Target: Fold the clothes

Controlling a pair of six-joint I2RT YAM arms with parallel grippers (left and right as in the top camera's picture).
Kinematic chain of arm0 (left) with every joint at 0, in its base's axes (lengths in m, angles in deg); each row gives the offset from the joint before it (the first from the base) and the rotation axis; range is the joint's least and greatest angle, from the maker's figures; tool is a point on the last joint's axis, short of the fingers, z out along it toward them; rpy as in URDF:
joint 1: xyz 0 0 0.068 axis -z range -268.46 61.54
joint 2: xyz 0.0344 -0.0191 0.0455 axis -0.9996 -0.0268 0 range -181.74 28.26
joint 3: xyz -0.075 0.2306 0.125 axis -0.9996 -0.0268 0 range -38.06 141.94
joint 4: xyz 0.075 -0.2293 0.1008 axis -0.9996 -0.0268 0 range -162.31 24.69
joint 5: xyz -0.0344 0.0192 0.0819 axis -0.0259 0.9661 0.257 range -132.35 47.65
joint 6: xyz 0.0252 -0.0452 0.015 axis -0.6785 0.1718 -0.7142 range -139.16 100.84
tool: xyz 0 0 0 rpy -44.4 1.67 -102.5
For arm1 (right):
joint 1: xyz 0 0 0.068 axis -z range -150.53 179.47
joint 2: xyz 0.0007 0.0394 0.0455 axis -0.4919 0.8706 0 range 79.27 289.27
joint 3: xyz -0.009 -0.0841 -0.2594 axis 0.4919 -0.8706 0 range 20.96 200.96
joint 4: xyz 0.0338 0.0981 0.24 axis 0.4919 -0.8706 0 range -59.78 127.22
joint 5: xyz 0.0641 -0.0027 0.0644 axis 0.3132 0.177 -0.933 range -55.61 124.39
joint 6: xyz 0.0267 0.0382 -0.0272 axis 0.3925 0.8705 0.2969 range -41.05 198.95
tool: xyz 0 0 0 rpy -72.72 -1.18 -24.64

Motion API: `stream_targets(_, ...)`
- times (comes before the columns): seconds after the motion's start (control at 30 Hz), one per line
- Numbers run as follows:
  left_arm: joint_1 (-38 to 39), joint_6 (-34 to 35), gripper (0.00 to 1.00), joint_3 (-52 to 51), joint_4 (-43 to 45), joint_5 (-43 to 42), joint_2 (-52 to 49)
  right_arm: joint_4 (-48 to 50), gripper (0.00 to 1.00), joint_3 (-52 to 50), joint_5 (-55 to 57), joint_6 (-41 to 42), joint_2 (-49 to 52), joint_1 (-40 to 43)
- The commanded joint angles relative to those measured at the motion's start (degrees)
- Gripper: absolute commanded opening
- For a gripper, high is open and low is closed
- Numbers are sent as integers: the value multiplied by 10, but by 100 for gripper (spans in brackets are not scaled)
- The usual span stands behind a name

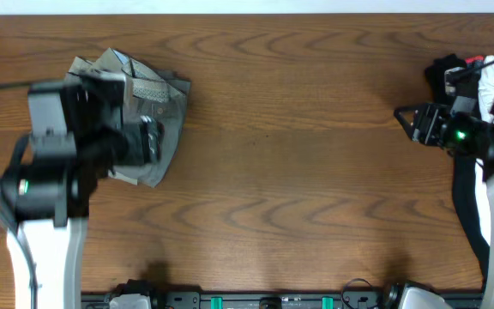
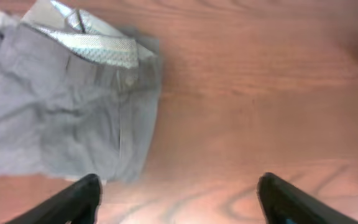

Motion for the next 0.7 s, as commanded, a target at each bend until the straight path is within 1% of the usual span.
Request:
stream_targets(0.0,6,4,88,0,-27,50,50,-2,56,15,-45,-32,-77,-11)
stream_targets(0.03,6,14,90,0,-37,56,68,-4,56,15,-46,-32,-97,-12)
stream_targets(0.1,6,26,91,0,-57,57,102,-15,58,15,-46,-32,-139,-13)
stream_targets(0.13,6,25,98,0,-68,57,118,-23,63,15,-44,-32,-162,-13)
stream_targets(0.2,6,25,98,0,-85,61,142,-38,99,15,-36,-31,-198,-13)
stream_targets(0.43,6,25,98,0,-142,70,170,-87,99,15,-31,-31,-267,-13)
stream_targets(0.67,6,27,98,-2,-146,68,170,-91,99,15,-31,-31,-271,-15)
